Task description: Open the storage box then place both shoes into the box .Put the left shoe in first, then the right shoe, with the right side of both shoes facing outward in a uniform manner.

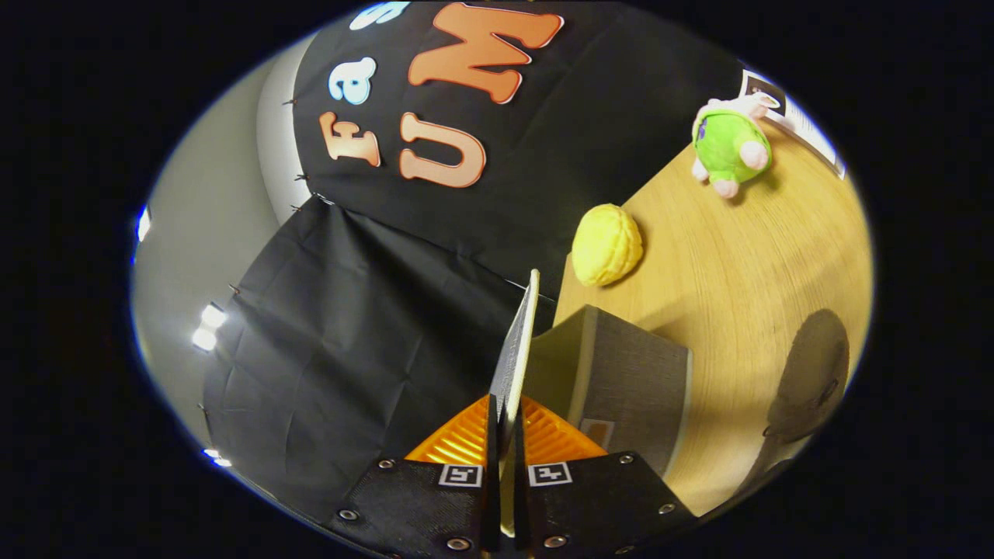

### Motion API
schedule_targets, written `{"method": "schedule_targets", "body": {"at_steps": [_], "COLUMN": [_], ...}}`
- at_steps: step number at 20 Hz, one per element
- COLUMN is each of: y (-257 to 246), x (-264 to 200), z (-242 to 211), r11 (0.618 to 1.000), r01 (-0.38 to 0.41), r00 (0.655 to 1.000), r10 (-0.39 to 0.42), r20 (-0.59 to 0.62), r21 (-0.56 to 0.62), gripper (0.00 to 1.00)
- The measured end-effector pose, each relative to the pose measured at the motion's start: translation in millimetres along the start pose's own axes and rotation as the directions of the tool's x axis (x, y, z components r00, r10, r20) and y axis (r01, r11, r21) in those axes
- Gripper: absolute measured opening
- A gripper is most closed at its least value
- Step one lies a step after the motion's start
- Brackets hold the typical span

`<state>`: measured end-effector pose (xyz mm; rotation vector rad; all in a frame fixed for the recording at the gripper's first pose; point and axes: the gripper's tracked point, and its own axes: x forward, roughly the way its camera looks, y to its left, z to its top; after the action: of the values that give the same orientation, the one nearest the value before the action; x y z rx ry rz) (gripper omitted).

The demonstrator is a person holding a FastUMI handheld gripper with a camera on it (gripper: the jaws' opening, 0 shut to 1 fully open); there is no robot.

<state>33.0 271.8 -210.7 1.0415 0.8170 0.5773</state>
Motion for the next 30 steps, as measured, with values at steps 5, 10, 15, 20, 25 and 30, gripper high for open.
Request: {"method": "schedule_targets", "body": {"at_steps": [5, 10, 15, 20, 25, 30], "y": [57.7, 112.1, 133.9, 142.5, 140.7, 123.2], "x": [17.0, 59.6, 109.4, 139.1, 189.3, 173.6], "z": [7.0, -5.9, -40.2, -69.3, -90.8, -100.2], "r11": [0.998, 0.994, 0.994, 0.996, 0.999, 0.990], "r01": [-0.039, -0.076, -0.085, -0.081, -0.034, 0.009], "r00": [0.999, 0.997, 0.996, 0.996, 0.995, 0.990], "r10": [0.040, 0.077, 0.082, 0.080, 0.031, -0.029], "r20": [0.020, 0.007, -0.044, -0.042, -0.099, -0.141], "r21": [-0.040, -0.074, -0.068, -0.042, -0.032, -0.143], "gripper": [0.08, 0.10, 0.10, 0.10, 0.43, 0.95]}}
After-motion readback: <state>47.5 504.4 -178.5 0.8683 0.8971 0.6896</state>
